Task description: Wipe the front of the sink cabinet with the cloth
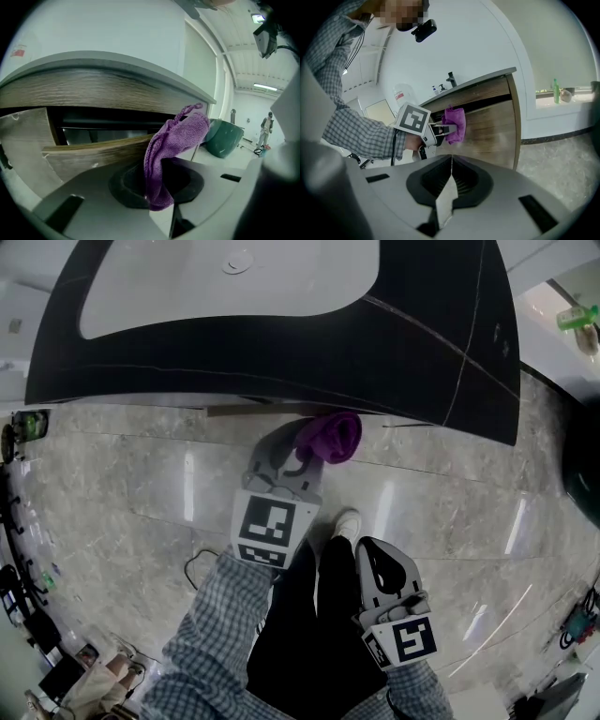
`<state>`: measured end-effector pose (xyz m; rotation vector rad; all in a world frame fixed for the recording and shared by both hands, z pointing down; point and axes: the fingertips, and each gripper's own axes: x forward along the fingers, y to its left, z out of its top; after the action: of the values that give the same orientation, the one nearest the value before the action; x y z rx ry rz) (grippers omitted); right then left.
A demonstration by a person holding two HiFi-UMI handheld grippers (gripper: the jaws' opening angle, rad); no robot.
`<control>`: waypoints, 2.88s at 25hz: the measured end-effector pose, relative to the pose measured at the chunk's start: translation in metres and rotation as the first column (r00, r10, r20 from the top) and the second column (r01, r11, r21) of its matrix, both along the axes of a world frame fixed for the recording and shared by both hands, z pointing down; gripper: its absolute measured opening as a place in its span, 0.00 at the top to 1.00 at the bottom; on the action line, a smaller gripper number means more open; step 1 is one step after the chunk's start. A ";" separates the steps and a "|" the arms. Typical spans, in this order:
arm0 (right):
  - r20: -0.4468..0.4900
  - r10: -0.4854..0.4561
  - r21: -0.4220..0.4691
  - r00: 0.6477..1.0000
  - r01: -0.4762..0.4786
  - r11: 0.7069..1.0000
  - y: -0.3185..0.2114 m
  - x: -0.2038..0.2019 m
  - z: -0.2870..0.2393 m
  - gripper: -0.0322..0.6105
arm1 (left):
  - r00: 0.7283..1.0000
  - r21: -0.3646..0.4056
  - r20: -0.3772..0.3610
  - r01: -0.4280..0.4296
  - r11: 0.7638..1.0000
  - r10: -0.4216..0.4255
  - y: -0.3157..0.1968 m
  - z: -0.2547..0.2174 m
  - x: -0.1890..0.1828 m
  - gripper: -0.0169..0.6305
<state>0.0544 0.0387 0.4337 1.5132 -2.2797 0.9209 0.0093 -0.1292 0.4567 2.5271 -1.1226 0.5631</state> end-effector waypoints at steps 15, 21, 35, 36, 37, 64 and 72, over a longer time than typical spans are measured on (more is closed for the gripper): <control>-0.043 -0.070 -0.014 0.997 0.070 0.997 -0.027 -0.035 0.031 0.92 | 0.983 -0.048 0.062 0.178 0.983 -0.175 -0.011 0.034 -0.113 0.87; -0.086 -0.105 -0.024 0.991 0.104 0.994 -0.038 -0.045 0.060 0.92 | 0.967 -0.064 0.077 0.247 0.967 -0.242 -0.012 0.049 -0.151 0.87; -0.119 -0.150 -0.037 0.981 0.146 0.989 -0.052 -0.052 0.093 0.92 | 0.868 -0.214 0.092 0.495 0.842 -0.488 0.015 0.104 -0.224 0.87; -0.123 -0.151 -0.041 0.981 0.147 0.988 -0.050 -0.052 0.093 0.92 | 0.855 -0.227 0.078 0.516 0.826 -0.512 0.013 0.107 -0.222 0.87; -0.126 -0.153 -0.044 0.980 0.149 0.988 -0.048 -0.051 0.093 0.92 | 0.846 -0.235 0.069 0.528 0.816 -0.528 0.010 0.109 -0.219 0.87; -0.112 0.026 -0.078 0.993 -0.035 0.996 -0.016 0.032 0.115 0.92 | 0.981 -0.230 0.056 0.192 0.954 -0.184 0.008 0.125 -0.012 0.87; -0.121 0.070 -0.094 0.990 -0.082 0.992 -0.005 0.055 0.122 0.92 | 0.999 -0.248 0.013 0.054 0.967 -0.053 0.020 0.123 0.054 0.87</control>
<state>0.1098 0.0342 0.5554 1.5776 -2.0764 0.9249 0.0637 -0.1093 0.5793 2.2760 -1.0476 0.6538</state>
